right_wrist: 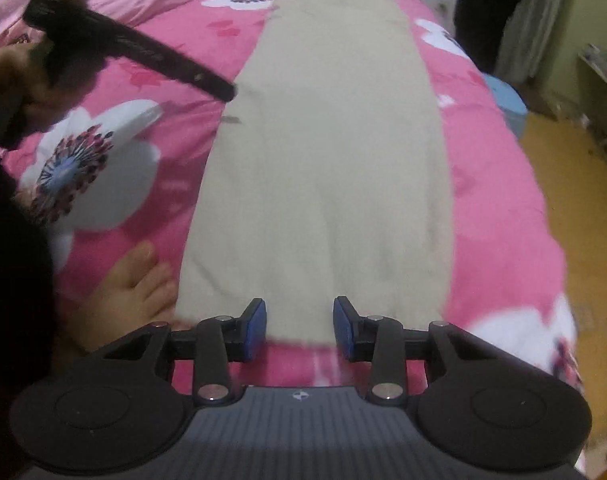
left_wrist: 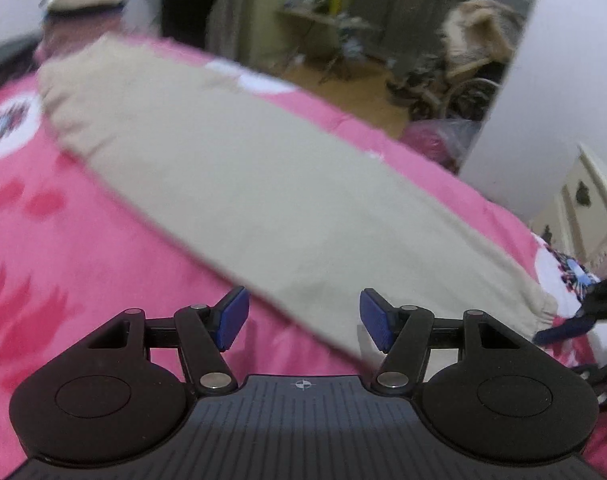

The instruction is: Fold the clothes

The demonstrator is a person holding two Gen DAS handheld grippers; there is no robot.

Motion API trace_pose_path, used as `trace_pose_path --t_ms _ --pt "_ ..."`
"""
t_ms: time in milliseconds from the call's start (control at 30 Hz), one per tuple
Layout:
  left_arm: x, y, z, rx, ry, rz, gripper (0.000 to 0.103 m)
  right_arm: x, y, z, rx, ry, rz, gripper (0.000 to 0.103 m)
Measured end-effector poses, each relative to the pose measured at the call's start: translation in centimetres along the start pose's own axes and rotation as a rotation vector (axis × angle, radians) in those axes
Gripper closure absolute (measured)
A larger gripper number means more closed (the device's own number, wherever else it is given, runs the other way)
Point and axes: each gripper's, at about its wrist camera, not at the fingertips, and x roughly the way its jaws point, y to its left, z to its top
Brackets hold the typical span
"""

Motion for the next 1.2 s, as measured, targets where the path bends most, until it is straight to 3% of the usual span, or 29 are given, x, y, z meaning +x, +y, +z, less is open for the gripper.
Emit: trace_pose_path --t_ms 167,267,400,567,667,733,900,1033,1200 --pt "2.2 -2.0 -0.1 0.088 0.015 -0.024 0.041 0.8 -1.4 5.4 0.088 -0.133 -0.051 0.064" --pt "2.7 -2.7 -1.1 0.122 0.046 -0.025 0.039 3.6 -2.1 7.2 0.145 -0.135 -0.076 0.064" --pt "2.1 -3.1 -2.4 0.131 0.082 -0.043 0.037 4.4 -2.0 4.1 0.179 -0.069 -0.100 0.063" --pt "1.7 -2.8 -2.6 0.088 0.114 -0.068 0.036 0.9 -2.4 -0.9 0.262 -0.017 -0.101 0.063" --pt "1.1 -2.1 -2.1 0.037 0.118 -0.083 0.036 -0.3 -2.5 -1.1 0.296 -0.005 -0.106 0.063" --pt "0.4 -1.5 -1.5 0.020 0.101 -0.076 0.036 -0.8 -3.0 0.0 0.293 -0.042 -0.110 0.063" --pt "-1.9 2.7 1.3 -0.032 0.019 0.015 0.036 -0.2 -4.8 7.6 0.237 -0.198 -0.054 0.063" --pt "-3.3 7.7 4.2 -0.059 -0.046 0.119 0.036 3.0 -5.9 16.6 0.195 -0.320 0.017 0.063" --pt "-4.8 14.8 8.9 -0.033 -0.108 0.311 0.036 5.7 -6.8 29.6 0.198 -0.532 0.065 0.063"
